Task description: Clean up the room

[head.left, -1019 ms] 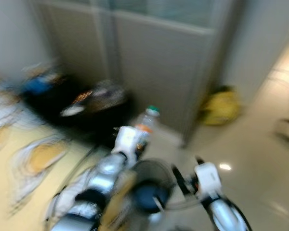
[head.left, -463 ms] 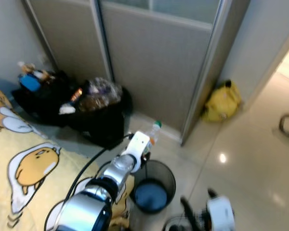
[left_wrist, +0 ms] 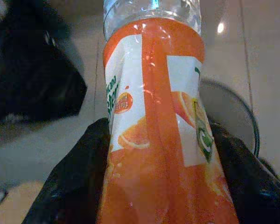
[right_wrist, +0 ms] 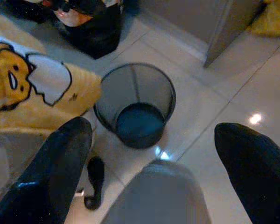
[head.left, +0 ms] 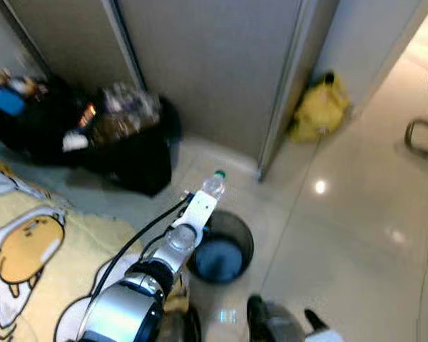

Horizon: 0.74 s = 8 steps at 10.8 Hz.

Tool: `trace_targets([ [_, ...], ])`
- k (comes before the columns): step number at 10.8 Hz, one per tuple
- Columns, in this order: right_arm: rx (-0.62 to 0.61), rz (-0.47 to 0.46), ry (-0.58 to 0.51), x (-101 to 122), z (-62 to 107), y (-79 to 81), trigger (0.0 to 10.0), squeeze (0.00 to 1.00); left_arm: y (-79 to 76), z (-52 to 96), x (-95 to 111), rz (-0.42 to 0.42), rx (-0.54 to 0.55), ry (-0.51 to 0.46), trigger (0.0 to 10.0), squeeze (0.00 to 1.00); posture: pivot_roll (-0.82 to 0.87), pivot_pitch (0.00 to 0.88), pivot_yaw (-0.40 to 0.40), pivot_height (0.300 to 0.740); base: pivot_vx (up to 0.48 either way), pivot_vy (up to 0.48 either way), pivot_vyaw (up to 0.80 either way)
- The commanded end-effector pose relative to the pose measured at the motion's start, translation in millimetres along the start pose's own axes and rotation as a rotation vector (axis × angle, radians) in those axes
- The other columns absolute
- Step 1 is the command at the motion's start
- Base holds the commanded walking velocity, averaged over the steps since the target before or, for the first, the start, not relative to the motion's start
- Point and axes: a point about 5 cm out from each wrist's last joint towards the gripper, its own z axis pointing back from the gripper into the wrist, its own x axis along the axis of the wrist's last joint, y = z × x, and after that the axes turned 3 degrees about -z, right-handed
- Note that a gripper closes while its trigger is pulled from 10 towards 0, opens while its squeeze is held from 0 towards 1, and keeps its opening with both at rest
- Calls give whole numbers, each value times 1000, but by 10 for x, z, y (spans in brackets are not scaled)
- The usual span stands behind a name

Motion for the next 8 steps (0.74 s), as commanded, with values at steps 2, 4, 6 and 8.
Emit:
trace_targets([
  [2, -3, -2, 21, -5, -3, -11, 10000, 0, -41, 18, -112, 11, 1, 45, 10000, 1000, -283, 293, 86, 740, 0, 0, 0],
  [4, -6, 2, 17, 27, -42, -47, 10000, 0, -57, 8, -21, 94, -18, -5, 10000, 1000, -282, 289, 80, 740, 0, 0, 0],
  [6, -7, 14, 13, 40, -95, -96, 10000, 0, -115, -5, 123, 103, -78, -60, 10000, 1000, -274, 272, 74, 740, 0, 0, 0],
  [8, -15, 35, -33, 132, -385, -284, 10000, 0, -84, 49, 0, -59, -149, -143, 10000, 0, -201, 159, 68, 740, 0, 0, 0],
])
